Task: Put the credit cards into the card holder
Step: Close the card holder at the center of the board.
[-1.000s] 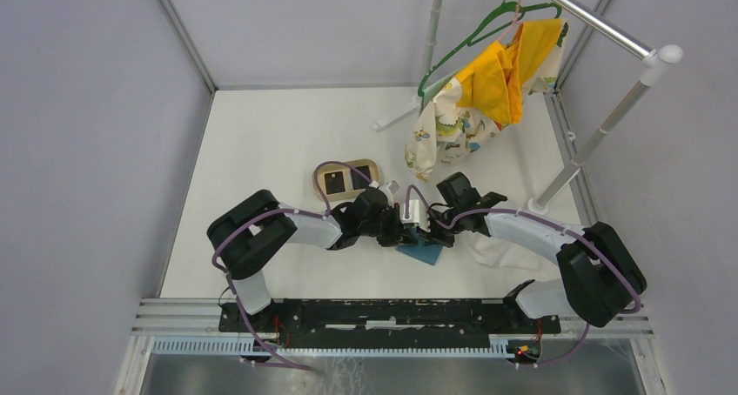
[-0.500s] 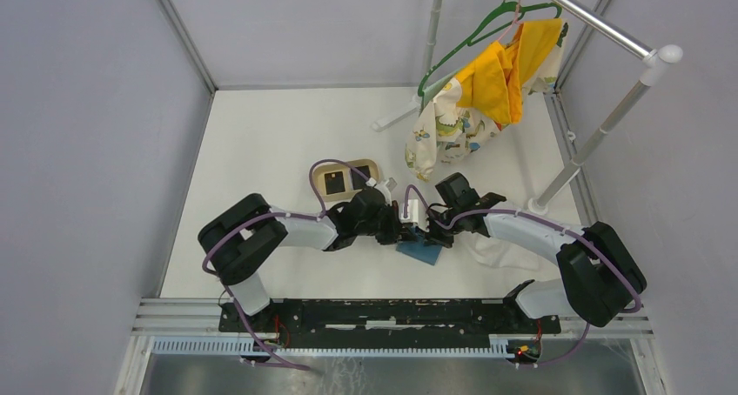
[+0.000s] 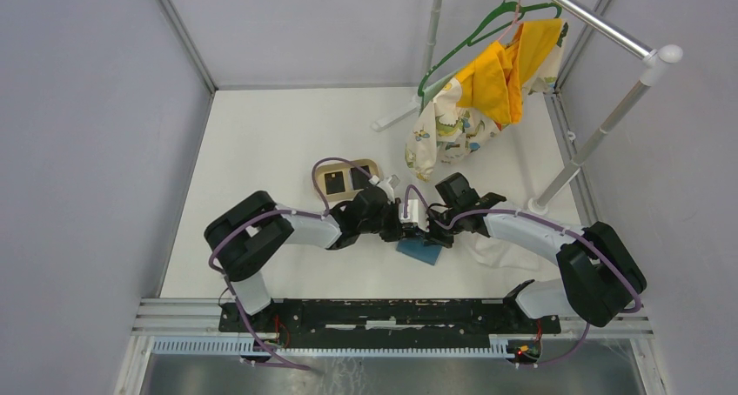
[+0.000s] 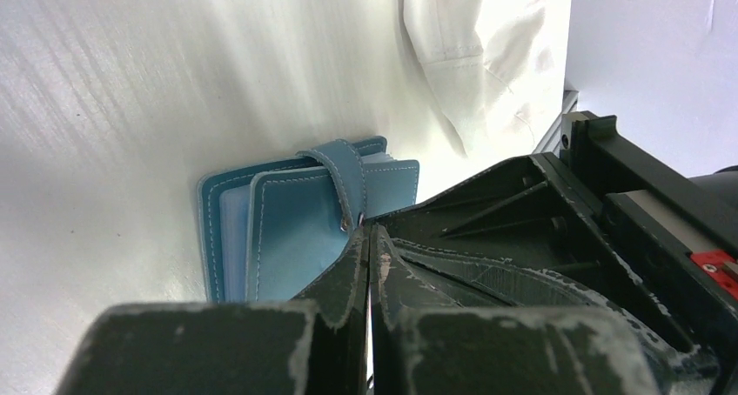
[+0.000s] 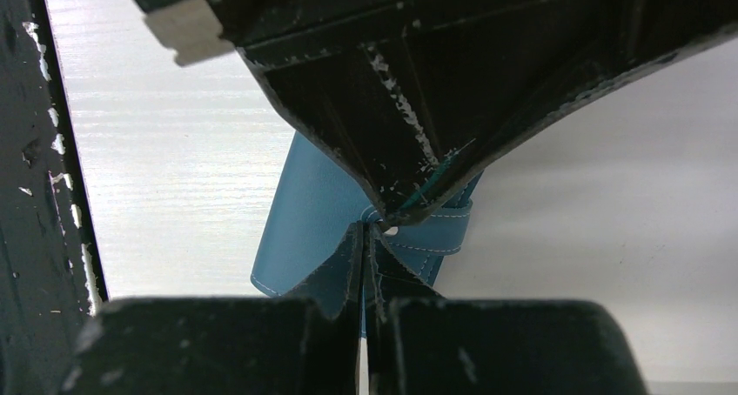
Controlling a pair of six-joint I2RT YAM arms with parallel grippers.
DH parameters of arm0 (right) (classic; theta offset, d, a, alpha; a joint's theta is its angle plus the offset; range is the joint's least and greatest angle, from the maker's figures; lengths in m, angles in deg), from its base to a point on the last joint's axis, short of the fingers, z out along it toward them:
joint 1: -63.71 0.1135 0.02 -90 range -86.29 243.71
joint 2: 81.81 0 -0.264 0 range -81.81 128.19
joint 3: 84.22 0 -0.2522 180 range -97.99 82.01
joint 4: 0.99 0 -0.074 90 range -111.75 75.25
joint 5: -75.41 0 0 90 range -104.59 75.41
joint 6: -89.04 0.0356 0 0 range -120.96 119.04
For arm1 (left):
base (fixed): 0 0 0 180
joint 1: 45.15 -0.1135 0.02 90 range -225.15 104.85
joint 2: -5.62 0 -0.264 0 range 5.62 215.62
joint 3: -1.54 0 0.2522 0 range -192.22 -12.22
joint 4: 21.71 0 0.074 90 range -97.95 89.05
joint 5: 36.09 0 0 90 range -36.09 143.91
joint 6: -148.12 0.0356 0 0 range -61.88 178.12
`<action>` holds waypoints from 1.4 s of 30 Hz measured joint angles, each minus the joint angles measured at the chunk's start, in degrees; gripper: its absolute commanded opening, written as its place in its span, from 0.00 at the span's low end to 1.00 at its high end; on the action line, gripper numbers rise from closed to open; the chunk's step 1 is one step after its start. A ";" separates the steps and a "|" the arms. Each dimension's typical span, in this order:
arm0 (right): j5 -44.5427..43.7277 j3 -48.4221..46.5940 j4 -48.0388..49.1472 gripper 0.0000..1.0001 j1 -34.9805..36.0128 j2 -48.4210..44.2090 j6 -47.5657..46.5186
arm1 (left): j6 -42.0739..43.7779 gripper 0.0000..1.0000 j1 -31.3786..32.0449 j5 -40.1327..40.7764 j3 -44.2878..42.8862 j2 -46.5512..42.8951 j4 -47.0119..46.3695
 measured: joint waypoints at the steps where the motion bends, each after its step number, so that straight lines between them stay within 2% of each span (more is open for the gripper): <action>1: 0.00 0.02 0.00 0.00 0.00 0.00 0.00 | -0.02 0.02 0.00 -0.09 -0.07 0.35 -0.33; 16: 0.00 0.02 -0.02 0.00 0.02 0.07 0.00 | -1.29 0.02 0.00 -1.68 -1.70 4.81 -3.61; 30: 0.04 -0.26 -0.37 0.00 0.11 0.66 0.02 | -1.99 0.02 0.28 -1.22 -0.92 4.92 -4.72; 42: -0.79 -4.13 -4.20 0.00 0.50 4.33 1.68 | -2.19 0.02 0.48 -0.24 0.72 4.92 -7.04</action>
